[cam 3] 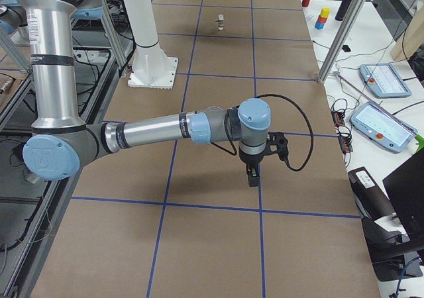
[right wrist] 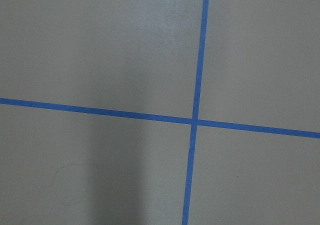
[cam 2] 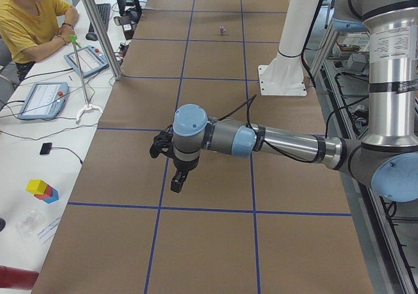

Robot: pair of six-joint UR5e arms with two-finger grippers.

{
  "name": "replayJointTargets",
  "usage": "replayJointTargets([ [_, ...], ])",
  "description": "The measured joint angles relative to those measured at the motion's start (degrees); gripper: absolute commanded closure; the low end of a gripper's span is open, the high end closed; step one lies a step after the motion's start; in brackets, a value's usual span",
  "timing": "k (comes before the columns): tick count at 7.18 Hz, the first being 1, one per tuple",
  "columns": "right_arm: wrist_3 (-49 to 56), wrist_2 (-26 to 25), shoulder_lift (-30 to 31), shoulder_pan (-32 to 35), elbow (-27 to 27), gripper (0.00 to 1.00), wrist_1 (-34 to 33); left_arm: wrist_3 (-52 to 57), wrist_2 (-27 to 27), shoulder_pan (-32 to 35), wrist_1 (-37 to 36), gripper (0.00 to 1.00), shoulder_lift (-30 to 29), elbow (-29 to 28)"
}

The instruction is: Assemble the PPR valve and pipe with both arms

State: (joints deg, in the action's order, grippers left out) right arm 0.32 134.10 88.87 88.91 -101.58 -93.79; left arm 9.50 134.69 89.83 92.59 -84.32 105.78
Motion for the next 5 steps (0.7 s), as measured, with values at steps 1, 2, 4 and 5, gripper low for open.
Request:
replayJointTargets([
  [1,-0.08,-0.08,0.69,-0.53,-0.38,0.0,0.21,-0.05,1.39,-0.35,0.13,0.0,-0.15,-0.05],
  [2,-0.17,-0.15,1.27,-0.86,-0.42,0.0,0.41,-0.05,2.79,-0.75,1.13,0.0,-0.11,0.01],
  [4,-0.33,-0.16,1.55,-1.57,-0.31,0.0,0.52,-0.93,4.02,-6.14,4.4,0.0,-0.16,0.18],
  [5,-0.33,-0.16,1.56,-1.88,-0.25,0.0,0.53,-3.58,3.96,-9.36,6.62,0.0,-0.2,0.21],
])
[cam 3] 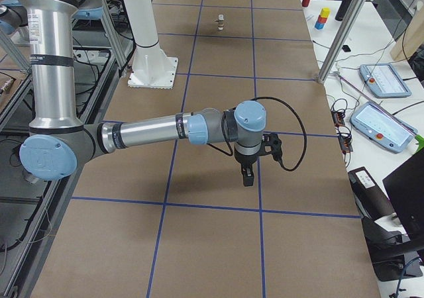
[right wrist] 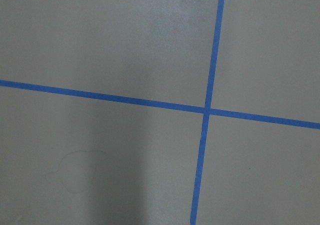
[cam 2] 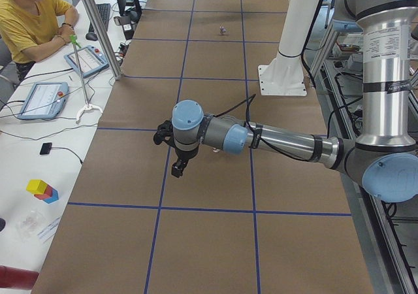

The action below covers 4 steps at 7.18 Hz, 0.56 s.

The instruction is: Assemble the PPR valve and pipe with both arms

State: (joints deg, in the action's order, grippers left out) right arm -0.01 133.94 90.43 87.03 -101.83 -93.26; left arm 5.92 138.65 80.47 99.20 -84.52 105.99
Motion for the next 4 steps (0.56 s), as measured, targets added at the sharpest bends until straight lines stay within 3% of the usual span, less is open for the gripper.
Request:
replayJointTargets([
  [4,0.01,0.0,0.01,-0.19,0.35,0.0,-0.03,-26.21,-2.33,-14.63,13.9,0.0,0.19,0.49],
])
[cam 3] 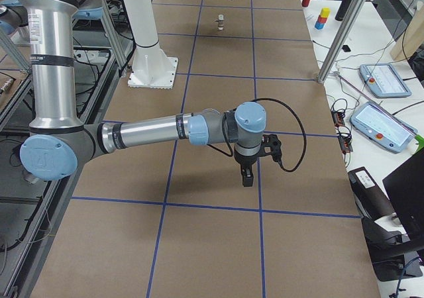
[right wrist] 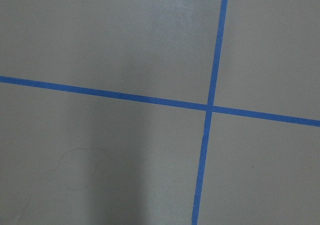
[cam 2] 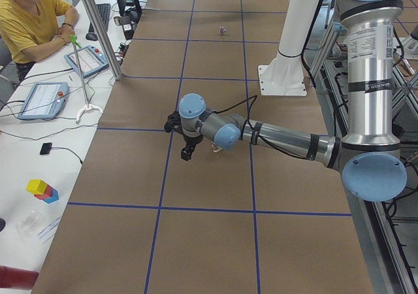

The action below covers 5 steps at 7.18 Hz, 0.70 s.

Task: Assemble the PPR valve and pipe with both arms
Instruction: 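Lower the left gripper over the white-and-brass valve fitting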

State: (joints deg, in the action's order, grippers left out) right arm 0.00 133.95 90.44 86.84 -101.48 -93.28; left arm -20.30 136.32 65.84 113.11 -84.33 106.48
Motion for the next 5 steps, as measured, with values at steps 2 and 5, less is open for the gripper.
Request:
replayJointTargets([
  [2,0.0,0.0,0.0,0.0,0.07,0.0,-0.03,-14.86,-5.27,-7.41,1.8,0.0,0.22,3.35],
  [5,-0.08,0.0,-0.02,0.0,0.14,0.0,-0.06,-24.69,-13.6,-17.12,1.57,0.0,1.27,5.75],
])
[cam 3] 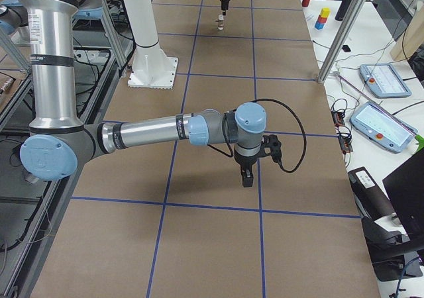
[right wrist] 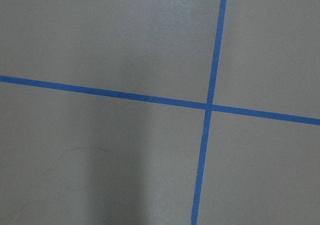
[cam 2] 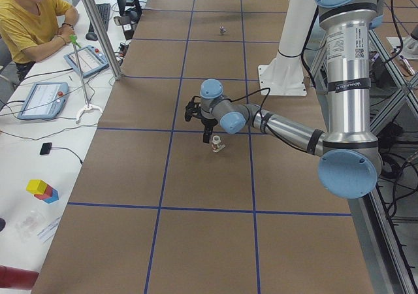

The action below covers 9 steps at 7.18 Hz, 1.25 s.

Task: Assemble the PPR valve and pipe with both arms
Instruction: 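Lower the left gripper over the white-and-brass valve fitting, then close the left gripper on the valve fitting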

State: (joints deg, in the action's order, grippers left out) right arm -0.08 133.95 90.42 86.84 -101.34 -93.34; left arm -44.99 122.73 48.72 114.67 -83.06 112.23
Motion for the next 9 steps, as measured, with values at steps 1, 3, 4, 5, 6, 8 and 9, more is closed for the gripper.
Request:
replayJointTargets([
  [1,-0.01,0.0,-0.03,0.0,0.0,0.0,0.0,-0.47,-1.13,-1.77,-0.35,0.0,0.47,-0.03],
  [3,-0.01,0.0,-0.28,-0.09,0.2,0.0,0.0,-0.69,-1.75,-3.46,-1.64,0.0,0.67,-0.29],
  [4,-0.01,0.0,-0.48,-0.13,0.31,0.0,0.0,-0.73,-1.78,-3.75,-1.97,0.0,0.62,-0.51],
  [5,-0.01,0.0,-0.67,-0.21,0.43,0.0,0.0,-0.77,-1.79,-3.9,-2.11,0.0,0.55,-0.76],
  [6,-0.01,0.0,-0.78,-0.28,0.54,0.0,0.02,-0.91,-1.77,-4.05,-2.15,0.0,0.41,-1.12],
  [8,-0.01,0.0,-0.87,-0.43,0.66,0.0,0.07,-2.87,-1.77,-5.0,-2.17,0.0,-0.41,-2.0],
  [9,-0.01,0.0,-0.91,-0.48,0.69,0.0,0.07,-3.45,-1.8,-5.31,-2.18,0.04,-0.73,-2.27],
])
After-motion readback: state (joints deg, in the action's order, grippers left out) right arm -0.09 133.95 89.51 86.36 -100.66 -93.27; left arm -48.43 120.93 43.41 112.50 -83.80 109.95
